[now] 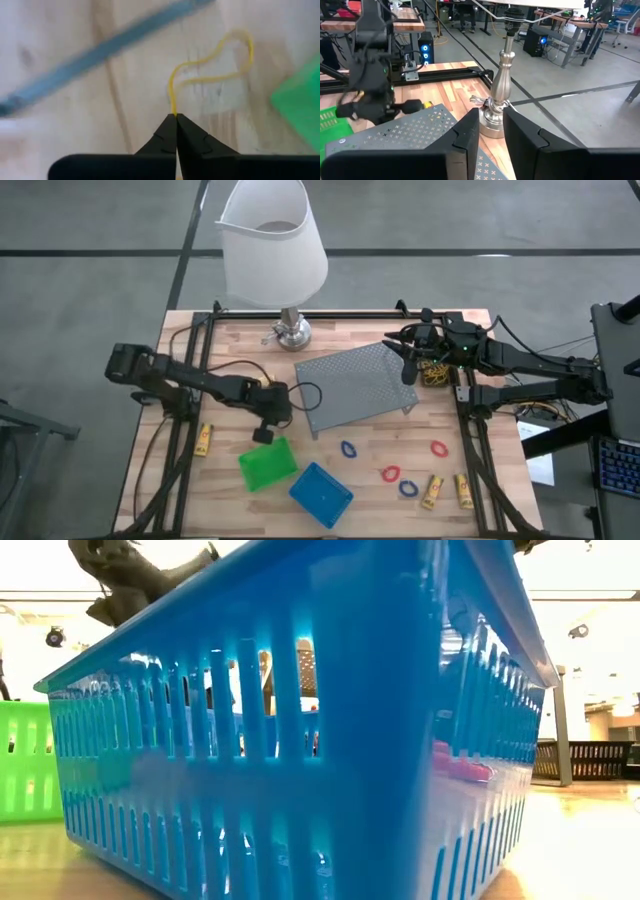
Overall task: Pick & Place Office Desk Supplies
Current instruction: Put the yellow rubber band into the black basket
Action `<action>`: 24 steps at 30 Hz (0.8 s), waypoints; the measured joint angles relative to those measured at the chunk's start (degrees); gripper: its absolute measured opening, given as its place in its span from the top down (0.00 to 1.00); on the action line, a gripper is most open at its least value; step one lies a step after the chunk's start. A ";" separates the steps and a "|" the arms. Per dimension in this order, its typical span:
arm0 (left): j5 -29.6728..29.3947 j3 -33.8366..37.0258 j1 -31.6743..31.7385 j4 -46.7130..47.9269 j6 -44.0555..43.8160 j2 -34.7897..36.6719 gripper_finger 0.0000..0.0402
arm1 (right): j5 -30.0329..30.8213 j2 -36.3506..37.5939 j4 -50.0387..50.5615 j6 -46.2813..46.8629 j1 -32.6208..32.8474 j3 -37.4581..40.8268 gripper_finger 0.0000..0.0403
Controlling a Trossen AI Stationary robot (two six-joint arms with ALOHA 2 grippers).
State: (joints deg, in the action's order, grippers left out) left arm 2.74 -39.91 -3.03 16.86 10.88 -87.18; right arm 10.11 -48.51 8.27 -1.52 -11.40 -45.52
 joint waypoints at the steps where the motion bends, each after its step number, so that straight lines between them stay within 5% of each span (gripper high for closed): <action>1: -0.39 -0.03 0.00 -0.09 -0.33 1.02 1.00 | 0.00 0.00 0.00 0.00 0.00 0.00 0.79; 24: -7.71 -0.07 0.07 -2.67 -6.89 27.61 1.00 | -0.02 0.00 -0.02 0.00 0.01 -0.01 0.81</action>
State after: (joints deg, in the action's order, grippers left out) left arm -4.97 -39.98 -2.96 14.19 3.99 -59.58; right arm 10.09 -48.51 8.25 -1.52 -11.39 -45.52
